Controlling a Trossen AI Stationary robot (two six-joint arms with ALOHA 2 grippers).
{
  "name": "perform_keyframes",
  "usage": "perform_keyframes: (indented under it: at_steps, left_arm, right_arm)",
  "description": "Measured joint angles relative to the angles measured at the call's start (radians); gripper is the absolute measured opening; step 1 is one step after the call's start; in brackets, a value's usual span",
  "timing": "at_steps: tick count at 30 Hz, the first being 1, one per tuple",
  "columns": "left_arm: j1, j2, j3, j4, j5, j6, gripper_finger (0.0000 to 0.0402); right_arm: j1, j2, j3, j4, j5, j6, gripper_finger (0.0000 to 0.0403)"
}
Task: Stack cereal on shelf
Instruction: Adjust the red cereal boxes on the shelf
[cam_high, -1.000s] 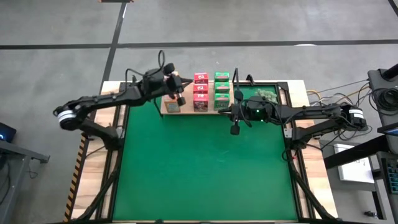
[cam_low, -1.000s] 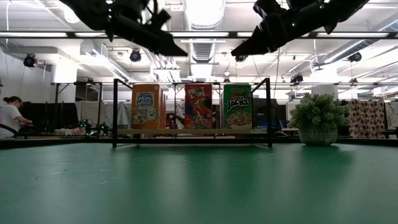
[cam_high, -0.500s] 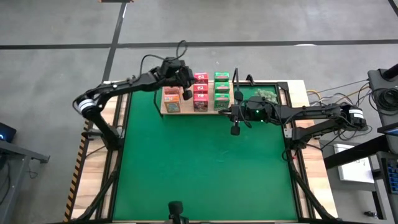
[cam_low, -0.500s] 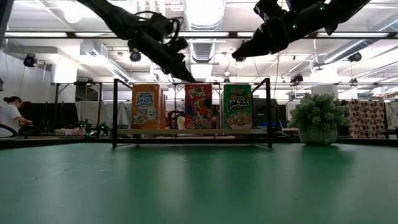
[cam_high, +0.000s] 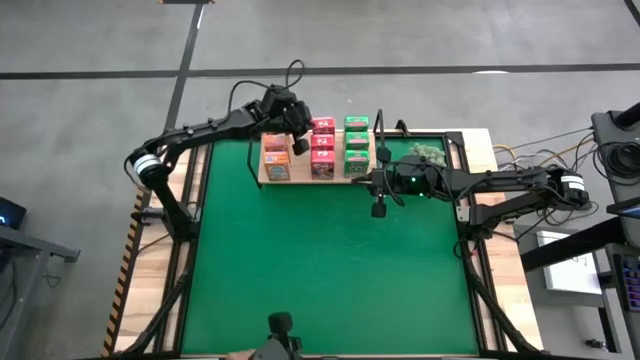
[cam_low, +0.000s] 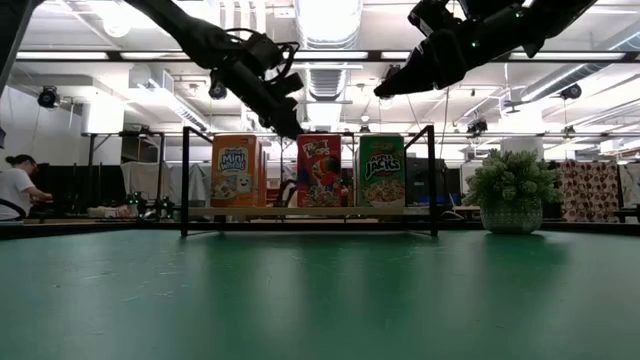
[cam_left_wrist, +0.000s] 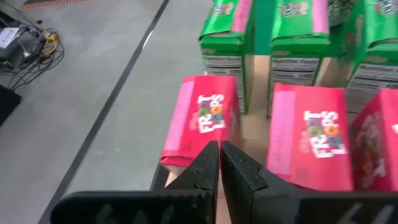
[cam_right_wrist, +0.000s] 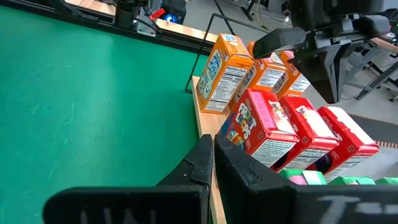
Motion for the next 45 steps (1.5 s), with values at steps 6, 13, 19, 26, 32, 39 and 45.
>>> perform_keyframes:
  at_steps: [6,13,19,26,32,39,45]
  left_arm:
    - [0.002,0.001,0.000,0.001,-0.013,0.010,0.0000]
    - [0.003,0.034,0.006,0.015,-0.015,0.010,0.0000]
    - [0.003,0.034,0.006,0.011,-0.020,0.010,0.0000]
    - [0.003,0.031,0.013,0.005,-0.049,0.010,0.0000]
    - [0.003,0.031,0.013,0.005,-0.048,0.003,0.0000]
    - [0.003,0.028,0.013,0.005,-0.048,0.002,0.0000]
    - [0.001,-0.028,0.013,-0.009,-0.048,0.001,0.0000]
  right_arm:
    - [0.000,0.000,0.000,0.000,0.000,0.004,0.0009]
    - [0.000,0.000,0.000,0.000,0.000,0.007,0.0009]
    - [0.000,0.000,0.000,0.000,0.000,0.006,0.0009]
    - [0.000,0.000,0.000,0.000,0.000,0.007,0.0009]
    - [0.000,0.000,-0.001,0.000,0.001,0.007,0.0009]
    - [0.000,0.000,-0.001,0.003,0.002,0.007,0.0009]
    - [-0.045,0.001,0.023,0.002,0.011,0.113,0.0009]
